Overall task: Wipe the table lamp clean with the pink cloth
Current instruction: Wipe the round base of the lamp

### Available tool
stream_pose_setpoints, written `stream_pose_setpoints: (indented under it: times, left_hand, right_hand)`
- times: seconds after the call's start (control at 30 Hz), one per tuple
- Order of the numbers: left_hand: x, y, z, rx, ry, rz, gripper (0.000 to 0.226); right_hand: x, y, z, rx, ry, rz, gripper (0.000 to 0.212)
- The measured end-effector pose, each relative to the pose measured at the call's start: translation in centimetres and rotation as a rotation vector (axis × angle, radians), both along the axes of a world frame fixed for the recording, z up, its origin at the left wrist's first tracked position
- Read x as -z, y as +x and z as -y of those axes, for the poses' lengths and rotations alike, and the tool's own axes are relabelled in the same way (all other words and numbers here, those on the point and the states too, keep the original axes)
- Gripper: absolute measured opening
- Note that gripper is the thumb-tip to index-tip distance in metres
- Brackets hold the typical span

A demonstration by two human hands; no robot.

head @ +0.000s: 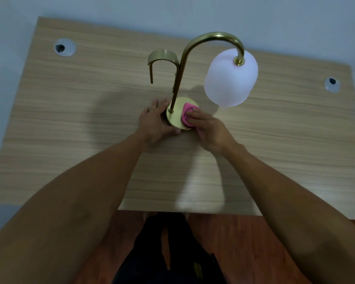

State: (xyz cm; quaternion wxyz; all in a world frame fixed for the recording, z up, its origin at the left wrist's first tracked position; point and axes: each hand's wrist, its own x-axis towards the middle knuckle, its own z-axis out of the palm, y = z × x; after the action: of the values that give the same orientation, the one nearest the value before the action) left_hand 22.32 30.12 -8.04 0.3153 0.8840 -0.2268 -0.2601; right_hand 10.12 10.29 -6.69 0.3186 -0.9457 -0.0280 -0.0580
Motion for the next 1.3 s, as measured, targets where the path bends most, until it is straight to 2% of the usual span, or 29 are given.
stream_pose_setpoints:
  times: [0.1, 0.27, 0.37, 0.43, 0.6, 0.7, 0.8, 0.97, 1.2, 1.3]
  left_hand:
    - [-0.3, -0.1, 0.1, 0.003, 0.003, 0.002, 0.115]
    - [0.1, 0.1, 0.0, 0.012, 0.0, -0.001, 0.115]
    - [-0.1, 0.0, 0.0, 0.002, 0.005, -0.008, 0.116]
    - [-0.1, 0.1, 0.0, 0.005, 0.002, -0.011, 0.116]
    - [0.2, 0.0, -0.1, 0.01, -0.008, -0.005, 0.115]
    - [-0.1, -0.1, 0.1, -0.001, -0.01, -0.008, 0.116]
    - [-0.1, 0.0, 0.0, -0.002, -0.013, -0.026, 0.118]
    - [0.3, 0.0, 0.1, 0.004, -0.018, -0.031, 0.117]
    - [0.2, -0.4, 0.3, -0.014, -0.03, -0.013, 0.113]
    - [0.2, -0.3, 0.2, -0.008, -0.028, -0.005, 0.112]
  right_hand:
    - [-0.4, 2.0, -0.9, 0.095, -0.054, -0.032, 0.037]
    - [-0.9, 0.8, -1.3, -0.098, -0.092, -0.019, 0.041]
    - [-1.3, 1.1, -0.1, 0.05, -0.082, -0.06, 0.036]
    - [-1.6, 2.8, -1.1, 0.076, -0.114, -0.074, 0.035]
    - [-1.6, 1.2, -1.7, -0.064, -0.097, -0.069, 0.041]
    - [-2.4, -0.2, -0.2, 0.065, -0.019, -0.074, 0.033]
    - [-3.4, 2.5, -0.2, 0.233, -0.007, -0.111, 0.032]
    - [-1.6, 5.2, -1.4, 0.09, -0.064, -0.088, 0.037]
    - [-0.7, 1.6, -3.3, 0.209, -0.102, -0.053, 0.039]
    - [-0.6, 0.4, -4.4, 0.139, -0.082, -0.062, 0.04]
